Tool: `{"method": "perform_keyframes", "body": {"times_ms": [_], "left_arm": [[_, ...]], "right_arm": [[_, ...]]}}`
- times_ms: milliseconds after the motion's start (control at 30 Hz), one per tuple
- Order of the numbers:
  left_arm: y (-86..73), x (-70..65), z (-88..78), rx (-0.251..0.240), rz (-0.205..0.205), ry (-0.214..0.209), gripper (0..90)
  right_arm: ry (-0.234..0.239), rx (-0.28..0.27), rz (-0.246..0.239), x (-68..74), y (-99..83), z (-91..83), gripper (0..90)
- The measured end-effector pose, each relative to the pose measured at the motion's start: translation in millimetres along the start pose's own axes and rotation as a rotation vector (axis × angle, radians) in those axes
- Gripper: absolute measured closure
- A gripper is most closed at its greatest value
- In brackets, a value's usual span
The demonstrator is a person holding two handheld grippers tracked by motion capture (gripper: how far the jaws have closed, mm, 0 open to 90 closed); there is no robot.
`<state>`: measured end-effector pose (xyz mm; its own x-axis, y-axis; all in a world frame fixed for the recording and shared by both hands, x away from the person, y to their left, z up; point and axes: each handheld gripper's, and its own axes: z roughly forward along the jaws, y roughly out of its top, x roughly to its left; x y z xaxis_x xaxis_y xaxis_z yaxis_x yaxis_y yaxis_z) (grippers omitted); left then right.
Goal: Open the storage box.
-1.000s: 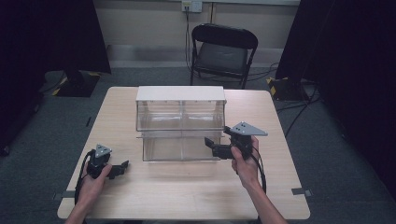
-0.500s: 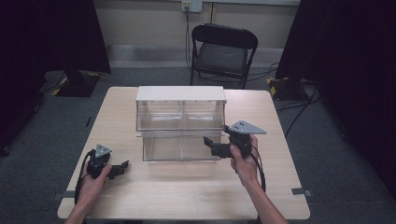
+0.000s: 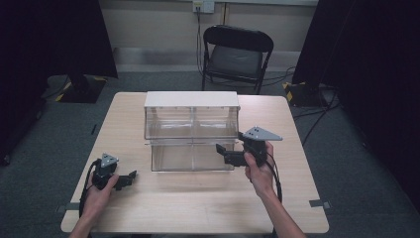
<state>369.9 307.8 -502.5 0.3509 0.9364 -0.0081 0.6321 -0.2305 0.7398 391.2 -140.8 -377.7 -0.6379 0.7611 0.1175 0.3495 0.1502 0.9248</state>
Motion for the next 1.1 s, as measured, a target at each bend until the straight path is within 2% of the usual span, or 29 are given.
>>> {"method": "perform_keyframes", "body": {"times_ms": [1100], "left_arm": [[0.0, -0.1, 0.0, -0.001, -0.001, 0.001, 12.8]], "right_arm": [[0.022, 0.013, 0.010, -3.3, 0.3, -1.3, 14.4]]}}
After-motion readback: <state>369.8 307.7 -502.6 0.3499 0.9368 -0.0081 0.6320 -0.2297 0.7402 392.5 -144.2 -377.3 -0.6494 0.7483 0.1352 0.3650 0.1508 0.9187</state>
